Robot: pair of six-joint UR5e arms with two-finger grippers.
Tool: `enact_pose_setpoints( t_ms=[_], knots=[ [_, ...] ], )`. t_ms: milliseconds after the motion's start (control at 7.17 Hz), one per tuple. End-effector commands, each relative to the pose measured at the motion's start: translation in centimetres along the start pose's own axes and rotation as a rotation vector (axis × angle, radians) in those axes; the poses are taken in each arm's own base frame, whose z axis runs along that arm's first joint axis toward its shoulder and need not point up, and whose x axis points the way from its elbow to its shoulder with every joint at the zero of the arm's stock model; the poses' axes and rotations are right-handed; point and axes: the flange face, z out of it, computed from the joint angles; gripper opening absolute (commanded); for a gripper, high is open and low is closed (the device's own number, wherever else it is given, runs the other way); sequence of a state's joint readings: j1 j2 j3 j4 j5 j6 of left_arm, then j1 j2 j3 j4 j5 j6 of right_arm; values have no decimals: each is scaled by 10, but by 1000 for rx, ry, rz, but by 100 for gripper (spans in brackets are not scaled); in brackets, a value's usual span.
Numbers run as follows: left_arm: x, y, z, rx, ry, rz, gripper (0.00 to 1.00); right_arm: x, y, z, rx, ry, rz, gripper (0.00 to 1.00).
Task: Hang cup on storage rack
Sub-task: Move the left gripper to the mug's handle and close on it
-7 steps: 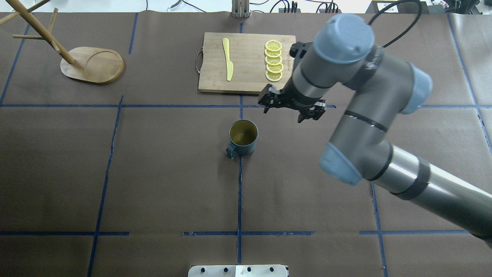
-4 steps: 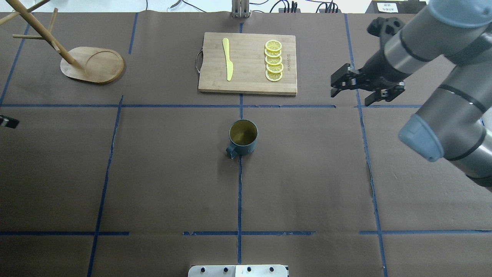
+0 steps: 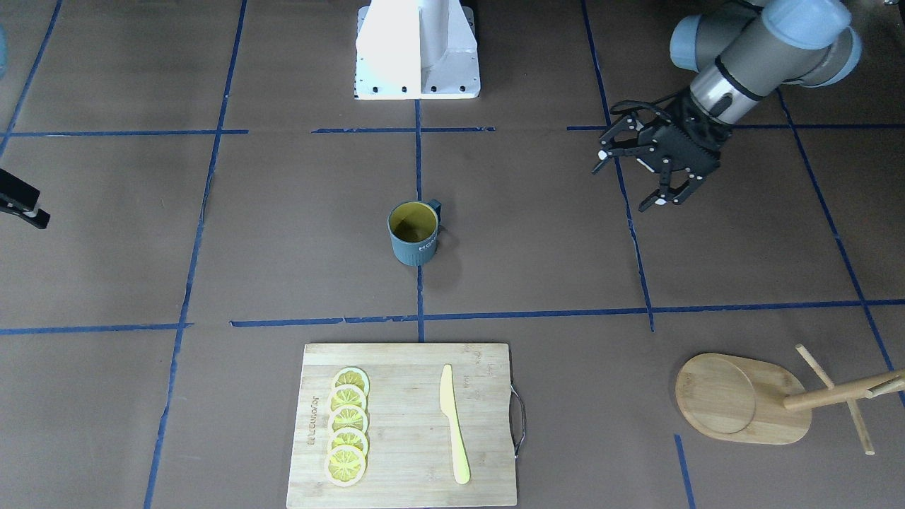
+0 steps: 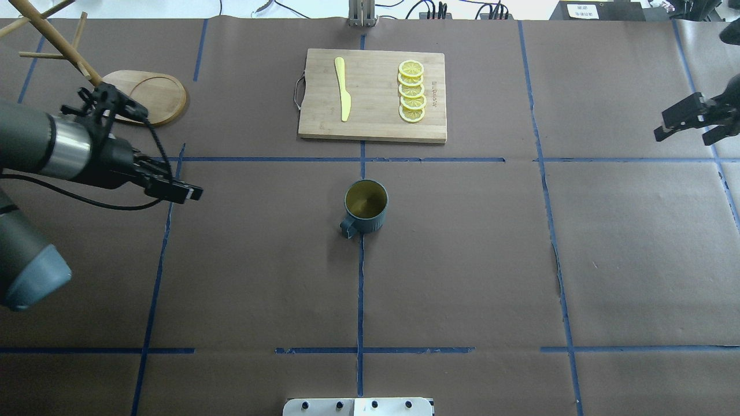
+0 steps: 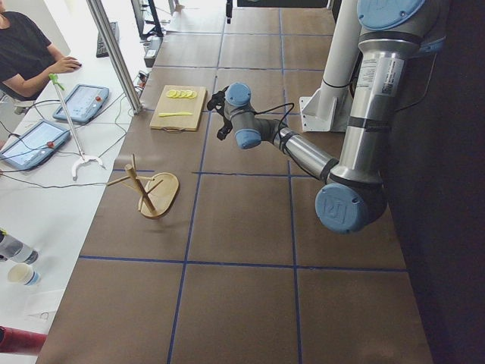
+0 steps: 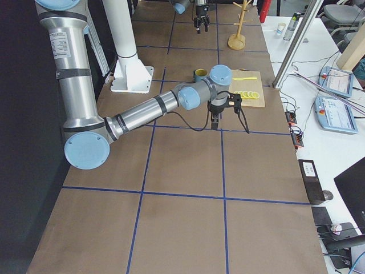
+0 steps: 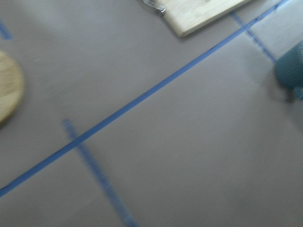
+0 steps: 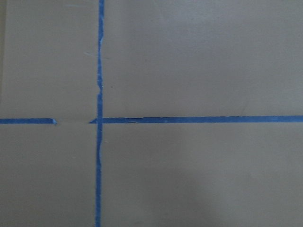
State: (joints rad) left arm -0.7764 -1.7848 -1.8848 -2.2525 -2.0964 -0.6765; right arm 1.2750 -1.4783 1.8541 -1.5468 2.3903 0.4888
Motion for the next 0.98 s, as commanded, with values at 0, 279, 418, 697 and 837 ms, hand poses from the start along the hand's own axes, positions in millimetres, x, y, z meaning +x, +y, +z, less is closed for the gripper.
enact_pose_setpoints(
  t_ms=[0, 279, 418, 697, 837],
  knots=[
    [94, -21, 46, 148, -22, 31, 91, 50, 2, 2, -12, 11, -36, 100],
    [156, 10, 87, 247, -107, 132, 99, 54, 1, 6, -18, 13, -31, 100],
    [180, 23, 105, 249, -121, 231, 100, 55, 1, 6, -18, 15, -30, 100],
    [213, 51, 127, 318, -107, 238, 100, 55, 0, 6, -16, 16, -32, 100],
    [209, 58, 148, 387, -108, 224, 98, 57, 3, 8, -19, 17, -39, 100]
  ],
)
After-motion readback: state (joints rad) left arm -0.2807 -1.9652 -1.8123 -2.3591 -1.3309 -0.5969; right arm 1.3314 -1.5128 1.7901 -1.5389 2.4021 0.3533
